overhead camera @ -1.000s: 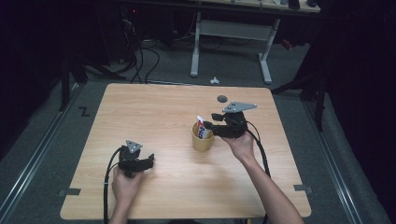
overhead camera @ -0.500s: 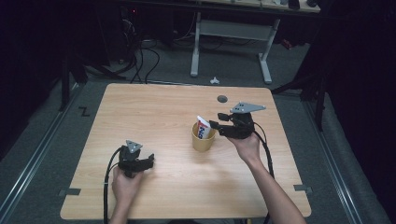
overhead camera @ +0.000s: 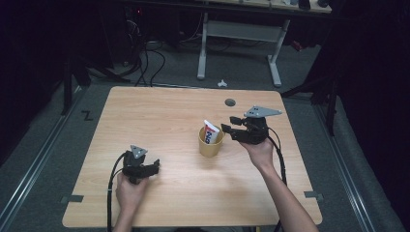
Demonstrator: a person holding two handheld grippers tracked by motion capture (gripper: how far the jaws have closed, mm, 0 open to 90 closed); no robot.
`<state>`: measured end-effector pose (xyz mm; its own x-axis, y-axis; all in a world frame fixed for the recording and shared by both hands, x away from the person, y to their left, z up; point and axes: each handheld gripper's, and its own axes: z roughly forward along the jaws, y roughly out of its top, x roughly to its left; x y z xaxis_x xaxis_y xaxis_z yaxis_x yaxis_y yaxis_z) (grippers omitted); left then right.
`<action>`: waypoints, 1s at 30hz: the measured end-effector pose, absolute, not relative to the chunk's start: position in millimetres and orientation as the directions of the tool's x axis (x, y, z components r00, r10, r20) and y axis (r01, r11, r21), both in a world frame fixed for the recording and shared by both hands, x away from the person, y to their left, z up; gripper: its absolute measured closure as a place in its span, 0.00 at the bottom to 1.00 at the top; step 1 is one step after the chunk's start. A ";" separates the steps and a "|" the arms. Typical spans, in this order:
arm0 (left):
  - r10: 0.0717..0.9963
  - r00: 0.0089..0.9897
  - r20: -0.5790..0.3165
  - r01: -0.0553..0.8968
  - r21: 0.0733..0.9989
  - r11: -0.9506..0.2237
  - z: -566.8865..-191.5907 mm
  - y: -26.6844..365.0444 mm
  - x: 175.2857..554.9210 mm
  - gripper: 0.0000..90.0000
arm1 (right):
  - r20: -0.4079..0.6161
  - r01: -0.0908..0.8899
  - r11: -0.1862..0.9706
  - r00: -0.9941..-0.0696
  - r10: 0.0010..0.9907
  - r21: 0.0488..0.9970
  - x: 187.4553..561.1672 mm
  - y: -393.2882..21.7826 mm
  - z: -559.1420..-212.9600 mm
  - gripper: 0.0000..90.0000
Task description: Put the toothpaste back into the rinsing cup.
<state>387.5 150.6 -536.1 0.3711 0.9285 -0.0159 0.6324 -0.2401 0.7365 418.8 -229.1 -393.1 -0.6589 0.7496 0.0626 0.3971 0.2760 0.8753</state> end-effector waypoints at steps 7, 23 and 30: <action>0.928 0.371 -0.016 0.632 0.737 -0.240 -536.1 150.5 387.6 0.25 | 0.074 0.404 0.260 -0.648 0.758 0.877 416.4 -236.1 -393.9 0.55; 0.929 0.371 -0.016 0.632 0.737 -0.240 -536.1 150.5 387.6 0.25 | 0.098 0.415 0.223 -0.624 0.775 0.882 409.1 -253.5 -395.3 0.55; 0.929 0.370 -0.015 0.632 0.737 -0.240 -536.2 150.5 387.6 0.25 | 0.091 0.413 0.226 -0.621 0.779 0.882 406.6 -257.9 -394.8 0.55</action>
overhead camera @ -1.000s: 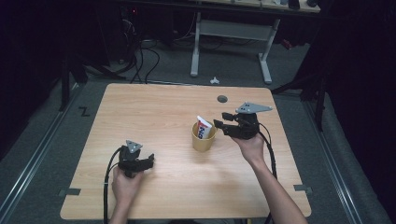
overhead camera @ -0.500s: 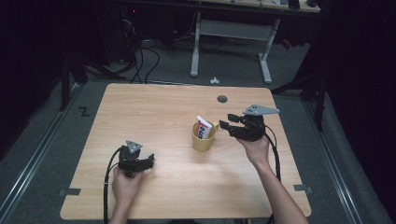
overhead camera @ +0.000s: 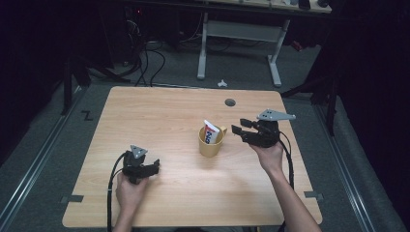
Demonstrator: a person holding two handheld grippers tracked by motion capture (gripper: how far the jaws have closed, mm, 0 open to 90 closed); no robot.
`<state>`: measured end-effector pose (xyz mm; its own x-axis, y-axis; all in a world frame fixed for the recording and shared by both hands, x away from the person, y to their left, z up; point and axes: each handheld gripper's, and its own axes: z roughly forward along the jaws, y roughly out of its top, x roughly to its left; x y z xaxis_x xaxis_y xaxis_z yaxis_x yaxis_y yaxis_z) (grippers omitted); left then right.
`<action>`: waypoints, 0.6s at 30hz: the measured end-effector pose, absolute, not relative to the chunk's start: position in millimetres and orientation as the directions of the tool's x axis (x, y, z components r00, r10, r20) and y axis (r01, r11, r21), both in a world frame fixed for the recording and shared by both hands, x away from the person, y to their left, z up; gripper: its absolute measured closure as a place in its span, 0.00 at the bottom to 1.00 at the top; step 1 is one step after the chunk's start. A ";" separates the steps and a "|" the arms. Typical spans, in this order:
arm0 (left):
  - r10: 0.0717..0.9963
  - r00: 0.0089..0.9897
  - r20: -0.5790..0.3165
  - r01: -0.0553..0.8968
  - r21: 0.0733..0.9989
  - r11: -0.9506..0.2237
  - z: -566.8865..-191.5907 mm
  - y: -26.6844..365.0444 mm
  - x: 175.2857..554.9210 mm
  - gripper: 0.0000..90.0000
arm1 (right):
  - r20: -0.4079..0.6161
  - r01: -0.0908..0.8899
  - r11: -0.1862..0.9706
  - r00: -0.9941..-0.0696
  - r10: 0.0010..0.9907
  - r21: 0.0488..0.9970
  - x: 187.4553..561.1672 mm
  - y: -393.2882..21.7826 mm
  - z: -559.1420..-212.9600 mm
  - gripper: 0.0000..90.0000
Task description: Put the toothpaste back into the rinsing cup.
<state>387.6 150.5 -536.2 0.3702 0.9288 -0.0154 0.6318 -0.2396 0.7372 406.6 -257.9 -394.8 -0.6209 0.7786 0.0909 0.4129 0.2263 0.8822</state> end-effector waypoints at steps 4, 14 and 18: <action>0.928 0.371 -0.016 0.632 0.737 -0.240 -536.1 150.5 387.6 0.25 | 0.091 0.413 0.224 -0.617 0.781 0.883 405.8 -260.0 -394.1 0.55; 0.929 0.371 -0.016 0.632 0.736 -0.240 -536.1 150.5 387.6 0.25 | 0.102 0.413 0.202 -0.606 0.789 0.888 400.4 -269.8 -393.8 0.56; 0.929 0.370 -0.015 0.632 0.737 -0.239 -536.2 150.4 387.6 0.25 | 0.096 0.415 0.207 -0.601 0.793 0.886 399.7 -271.3 -394.1 0.56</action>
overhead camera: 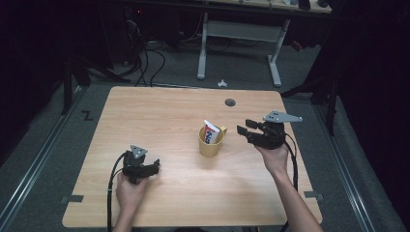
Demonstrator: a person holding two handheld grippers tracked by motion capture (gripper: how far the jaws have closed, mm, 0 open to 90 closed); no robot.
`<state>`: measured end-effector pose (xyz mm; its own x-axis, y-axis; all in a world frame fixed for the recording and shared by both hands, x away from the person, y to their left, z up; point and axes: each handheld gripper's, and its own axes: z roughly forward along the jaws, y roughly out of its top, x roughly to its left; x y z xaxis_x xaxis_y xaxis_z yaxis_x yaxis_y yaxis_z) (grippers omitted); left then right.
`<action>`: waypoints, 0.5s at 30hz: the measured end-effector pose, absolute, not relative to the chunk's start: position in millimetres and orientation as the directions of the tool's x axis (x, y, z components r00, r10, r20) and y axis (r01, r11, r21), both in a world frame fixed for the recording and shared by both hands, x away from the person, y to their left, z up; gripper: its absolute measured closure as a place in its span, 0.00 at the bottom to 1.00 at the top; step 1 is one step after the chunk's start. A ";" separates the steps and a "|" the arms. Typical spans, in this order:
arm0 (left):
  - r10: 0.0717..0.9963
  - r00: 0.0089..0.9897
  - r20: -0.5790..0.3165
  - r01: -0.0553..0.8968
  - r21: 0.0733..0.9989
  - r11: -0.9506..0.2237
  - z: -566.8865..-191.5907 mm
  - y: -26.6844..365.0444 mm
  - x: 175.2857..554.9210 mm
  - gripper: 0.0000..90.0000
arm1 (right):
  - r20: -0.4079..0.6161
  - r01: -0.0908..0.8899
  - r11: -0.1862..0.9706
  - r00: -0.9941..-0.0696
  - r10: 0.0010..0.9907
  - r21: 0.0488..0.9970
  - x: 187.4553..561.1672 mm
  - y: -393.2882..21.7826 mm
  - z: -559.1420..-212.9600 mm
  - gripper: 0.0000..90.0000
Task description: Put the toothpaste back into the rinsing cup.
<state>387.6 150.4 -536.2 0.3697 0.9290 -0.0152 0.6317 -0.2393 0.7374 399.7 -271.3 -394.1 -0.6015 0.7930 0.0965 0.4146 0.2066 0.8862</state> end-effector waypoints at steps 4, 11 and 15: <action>0.929 0.370 -0.015 0.632 0.737 -0.239 -536.2 150.4 387.6 0.25 | 0.099 0.415 0.201 -0.597 0.796 0.887 399.2 -273.6 -393.8 0.57; 0.929 0.370 -0.015 0.632 0.737 -0.239 -536.2 150.4 387.6 0.25 | 0.104 0.417 0.192 -0.591 0.800 0.889 397.8 -278.3 -394.8 0.57; 0.929 0.370 -0.016 0.632 0.737 -0.239 -536.1 150.4 387.6 0.25 | 0.109 0.419 0.185 -0.586 0.803 0.889 397.2 -280.7 -395.9 0.57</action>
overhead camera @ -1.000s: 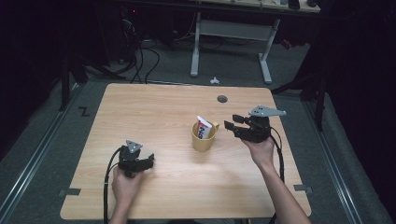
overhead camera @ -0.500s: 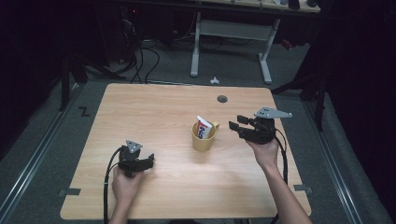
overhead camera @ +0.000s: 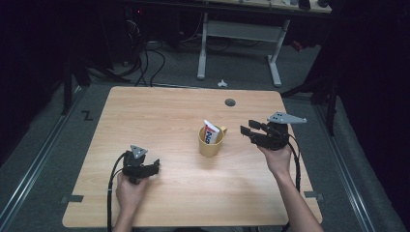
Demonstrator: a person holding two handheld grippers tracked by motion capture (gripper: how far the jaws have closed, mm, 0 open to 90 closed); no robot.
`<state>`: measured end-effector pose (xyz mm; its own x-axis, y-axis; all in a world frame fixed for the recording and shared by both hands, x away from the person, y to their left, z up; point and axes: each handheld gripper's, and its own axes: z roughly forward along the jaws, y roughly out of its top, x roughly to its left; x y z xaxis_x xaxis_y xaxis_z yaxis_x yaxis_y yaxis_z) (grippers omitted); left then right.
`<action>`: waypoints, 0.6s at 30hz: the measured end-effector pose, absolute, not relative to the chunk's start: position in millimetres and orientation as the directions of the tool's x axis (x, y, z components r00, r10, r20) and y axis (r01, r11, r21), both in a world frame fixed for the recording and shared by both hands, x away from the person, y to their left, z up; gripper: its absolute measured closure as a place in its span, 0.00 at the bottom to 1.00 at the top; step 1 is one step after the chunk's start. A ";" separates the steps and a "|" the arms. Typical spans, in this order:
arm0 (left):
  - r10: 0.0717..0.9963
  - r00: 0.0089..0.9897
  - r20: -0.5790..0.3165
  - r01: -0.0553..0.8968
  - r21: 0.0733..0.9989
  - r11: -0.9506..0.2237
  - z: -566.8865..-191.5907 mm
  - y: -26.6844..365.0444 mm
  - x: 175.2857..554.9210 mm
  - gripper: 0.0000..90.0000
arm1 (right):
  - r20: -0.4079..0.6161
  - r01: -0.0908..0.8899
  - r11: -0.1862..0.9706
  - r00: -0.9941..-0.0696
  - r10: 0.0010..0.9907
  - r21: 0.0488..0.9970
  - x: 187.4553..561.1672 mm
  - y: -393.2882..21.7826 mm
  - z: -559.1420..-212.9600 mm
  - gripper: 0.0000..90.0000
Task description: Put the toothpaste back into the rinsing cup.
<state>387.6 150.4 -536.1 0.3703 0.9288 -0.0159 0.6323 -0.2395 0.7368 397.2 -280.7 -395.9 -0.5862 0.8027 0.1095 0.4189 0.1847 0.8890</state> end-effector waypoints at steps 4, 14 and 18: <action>0.929 0.370 -0.015 0.632 0.737 -0.239 -536.2 150.4 387.6 0.25 | 0.108 0.419 0.184 -0.583 0.805 0.889 396.4 -282.2 -396.5 0.57; 0.929 0.370 -0.015 0.632 0.737 -0.239 -536.2 150.4 387.6 0.25 | 0.109 0.426 0.180 -0.571 0.814 0.887 393.7 -287.8 -399.4 0.58; 0.929 0.370 -0.015 0.632 0.737 -0.239 -536.2 150.4 387.6 0.25 | 0.116 0.431 0.175 -0.569 0.814 0.885 392.7 -290.8 -401.5 0.58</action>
<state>387.6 150.4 -536.2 0.3696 0.9291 -0.0152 0.6318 -0.2392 0.7373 392.7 -290.8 -401.5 -0.5693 0.8138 0.1163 0.4312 0.1751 0.8851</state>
